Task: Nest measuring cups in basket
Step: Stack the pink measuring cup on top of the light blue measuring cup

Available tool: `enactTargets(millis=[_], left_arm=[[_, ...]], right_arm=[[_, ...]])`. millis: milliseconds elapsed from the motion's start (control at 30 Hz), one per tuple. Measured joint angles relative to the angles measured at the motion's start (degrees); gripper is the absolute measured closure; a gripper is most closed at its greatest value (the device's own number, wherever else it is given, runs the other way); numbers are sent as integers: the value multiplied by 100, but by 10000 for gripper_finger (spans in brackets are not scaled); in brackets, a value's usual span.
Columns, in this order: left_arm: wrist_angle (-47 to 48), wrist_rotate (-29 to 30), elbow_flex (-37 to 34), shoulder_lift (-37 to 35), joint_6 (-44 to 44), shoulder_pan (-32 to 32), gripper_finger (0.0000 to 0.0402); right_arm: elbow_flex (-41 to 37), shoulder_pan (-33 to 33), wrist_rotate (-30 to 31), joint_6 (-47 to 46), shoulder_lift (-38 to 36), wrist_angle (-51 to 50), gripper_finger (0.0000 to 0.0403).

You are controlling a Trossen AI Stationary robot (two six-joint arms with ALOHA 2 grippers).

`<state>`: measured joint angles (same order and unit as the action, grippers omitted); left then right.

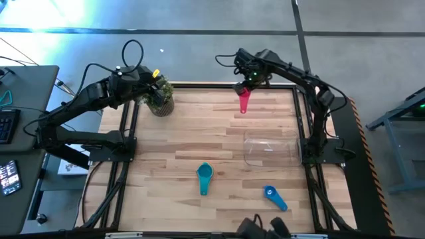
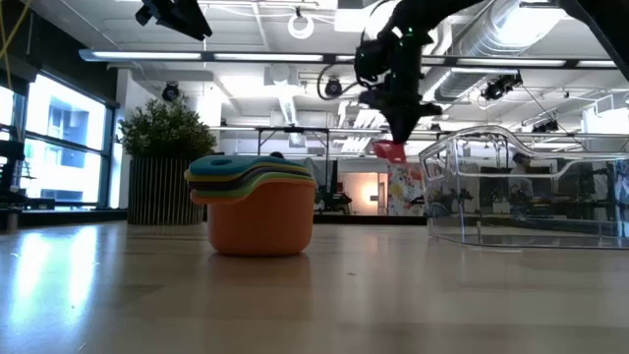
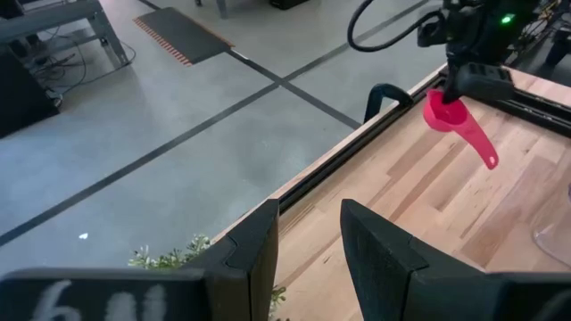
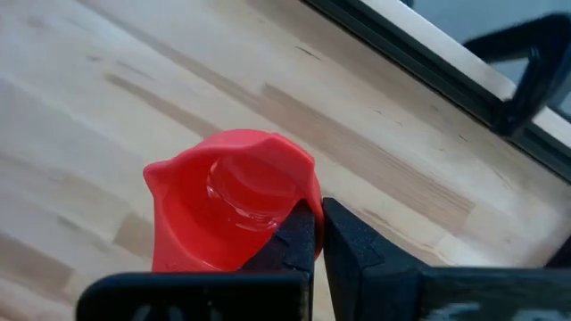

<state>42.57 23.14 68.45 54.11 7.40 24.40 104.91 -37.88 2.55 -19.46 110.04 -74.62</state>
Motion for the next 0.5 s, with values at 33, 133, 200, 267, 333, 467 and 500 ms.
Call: enactTargets(millis=[33,133,200,267,333,467,500], left_arm=[[0,0,0,0,0,0,289],[12,0,0,0,0,0,289],[33,0,0,0,2,0,289],[75,0,0,0,1,0,289],[98,0,0,0,0,-2,289],[104,0,0,0,-4,-2,289],[112,0,0,0,-4,-2,289]], right_arm=[[70,77,0,-10,0,-10,403],[234,297,-2,-112,-2,-53,403],[315,438,-2,-176,-2,-87,403],[355,584,-2,-306,-2,-135,403],[381,734,-2,-456,-2,-230,403],[390,1074,0,-807,-2,-329,403],[390,1162,-1,-918,-2,-337,403]])
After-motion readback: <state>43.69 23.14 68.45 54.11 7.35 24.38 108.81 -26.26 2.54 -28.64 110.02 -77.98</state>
